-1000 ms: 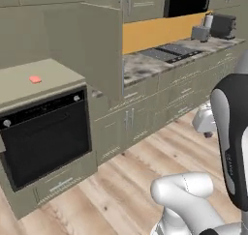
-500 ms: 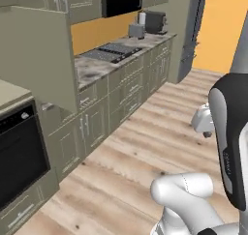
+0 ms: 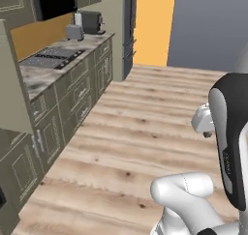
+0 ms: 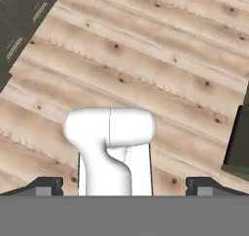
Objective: Pick up the bar soap and sponge from the sink, and place them back in the cabinet, and close the cabinet doors.
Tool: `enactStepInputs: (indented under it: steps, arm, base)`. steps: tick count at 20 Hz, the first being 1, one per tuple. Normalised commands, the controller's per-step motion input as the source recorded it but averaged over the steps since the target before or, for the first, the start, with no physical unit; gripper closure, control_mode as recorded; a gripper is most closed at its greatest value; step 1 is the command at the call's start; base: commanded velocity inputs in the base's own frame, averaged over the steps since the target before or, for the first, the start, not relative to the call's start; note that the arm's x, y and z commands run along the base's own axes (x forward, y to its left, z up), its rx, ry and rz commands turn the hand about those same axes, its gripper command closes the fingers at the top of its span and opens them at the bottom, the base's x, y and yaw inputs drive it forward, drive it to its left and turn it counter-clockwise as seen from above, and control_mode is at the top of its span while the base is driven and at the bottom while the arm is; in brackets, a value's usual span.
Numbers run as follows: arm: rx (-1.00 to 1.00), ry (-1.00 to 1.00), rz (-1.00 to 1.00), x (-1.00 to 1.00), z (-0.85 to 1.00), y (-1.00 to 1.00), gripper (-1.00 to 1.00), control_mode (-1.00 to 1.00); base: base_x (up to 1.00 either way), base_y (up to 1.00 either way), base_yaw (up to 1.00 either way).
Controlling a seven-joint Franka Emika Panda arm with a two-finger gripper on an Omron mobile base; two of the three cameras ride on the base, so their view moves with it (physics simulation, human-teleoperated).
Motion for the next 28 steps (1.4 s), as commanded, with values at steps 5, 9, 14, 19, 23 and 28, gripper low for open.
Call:
enactStepInputs:
  steps: [5,9,14,19,23,28]
  arm:
    - [0.00,0.00,0.00,0.00,0.00,0.00,-1.00,1.00]
    - [0.00,0.00,0.00,0.00,0.00,0.00,-1.00,1.00]
    - [0.00,0.00,0.00,0.00,0.00,0.00,-1.00,1.00]
    - [0.00,0.00,0.00,0.00,0.00,0.00,-1.00,1.00]
    - [0.00,0.00,0.00,0.00,0.00,0.00,-1.00,1.00]
    - [0.00,0.00,0.00,0.00,0.00,0.00,-1.00,1.00]
  base:
    - [0.00,-0.12,-0.51]
    - [0.00,-0.10,-0.47]
    - [0.16,-0.03,-0.38]
    - [0.50,-0.01,-0.25]
    - [0.80,0.00,-0.16]
    - [0.89,0.16,-0.16]
